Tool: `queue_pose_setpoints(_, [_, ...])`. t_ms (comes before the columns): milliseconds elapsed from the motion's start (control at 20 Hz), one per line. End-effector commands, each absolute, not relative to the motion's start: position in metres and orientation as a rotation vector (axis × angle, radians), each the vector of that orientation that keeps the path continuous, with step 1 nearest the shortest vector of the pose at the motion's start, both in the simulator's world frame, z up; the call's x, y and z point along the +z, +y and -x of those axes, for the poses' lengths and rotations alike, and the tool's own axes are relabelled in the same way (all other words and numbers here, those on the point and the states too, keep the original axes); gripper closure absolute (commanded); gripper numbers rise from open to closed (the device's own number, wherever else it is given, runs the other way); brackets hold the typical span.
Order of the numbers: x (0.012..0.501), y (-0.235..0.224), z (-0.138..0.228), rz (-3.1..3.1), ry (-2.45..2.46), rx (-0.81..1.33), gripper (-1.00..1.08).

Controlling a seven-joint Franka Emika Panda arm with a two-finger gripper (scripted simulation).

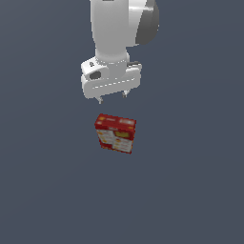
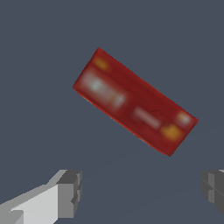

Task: Pick up the object and move it to a goal position.

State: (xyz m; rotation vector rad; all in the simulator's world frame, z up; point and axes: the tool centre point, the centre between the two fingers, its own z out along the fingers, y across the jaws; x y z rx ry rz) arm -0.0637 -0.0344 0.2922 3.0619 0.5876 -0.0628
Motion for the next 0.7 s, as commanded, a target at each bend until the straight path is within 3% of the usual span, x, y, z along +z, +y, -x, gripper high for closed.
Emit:
queue_pose_setpoints(0, [0.289,-0.034,0.060,-3.043,0.688,-0.060,-0.92])
queue_pose_setpoints(650, [0.273,-0.031,0.041,-2.897,1.185,-0.042,-0.92])
